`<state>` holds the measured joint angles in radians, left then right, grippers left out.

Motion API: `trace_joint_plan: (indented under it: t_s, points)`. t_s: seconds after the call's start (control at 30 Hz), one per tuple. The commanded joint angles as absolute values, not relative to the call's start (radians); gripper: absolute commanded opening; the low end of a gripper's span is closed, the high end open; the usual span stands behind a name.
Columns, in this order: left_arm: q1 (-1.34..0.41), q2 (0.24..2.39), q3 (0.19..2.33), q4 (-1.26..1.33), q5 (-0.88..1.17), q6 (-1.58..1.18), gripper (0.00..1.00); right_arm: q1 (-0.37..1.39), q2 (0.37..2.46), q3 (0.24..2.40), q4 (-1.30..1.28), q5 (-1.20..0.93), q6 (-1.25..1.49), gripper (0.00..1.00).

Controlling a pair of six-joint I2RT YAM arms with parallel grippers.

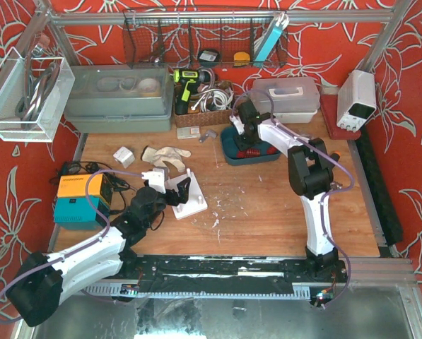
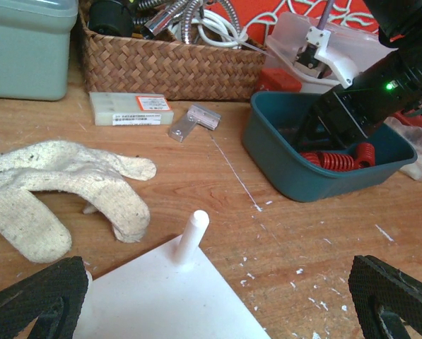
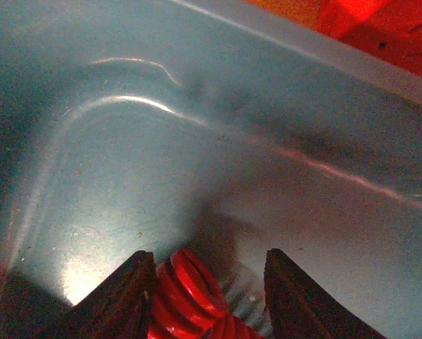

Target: Install the large spring

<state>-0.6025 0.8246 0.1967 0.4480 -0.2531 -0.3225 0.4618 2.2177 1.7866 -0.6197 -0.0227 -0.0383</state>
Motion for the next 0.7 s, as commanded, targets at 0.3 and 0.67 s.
trace_joint_plan:
  t_s: [0.3, 0.67]
  points:
    - [-0.607, 0.824, 0.193, 0.478, -0.269, -0.327, 1.0, 0.448, 2.278, 1.831, -0.716, -0.002, 0.042, 0.51]
    - [-0.607, 0.816, 0.195, 0.472, -0.271, -0.324, 1.0, 0.453, 2.194, 1.875, -0.791, 0.055, 0.542, 0.67]
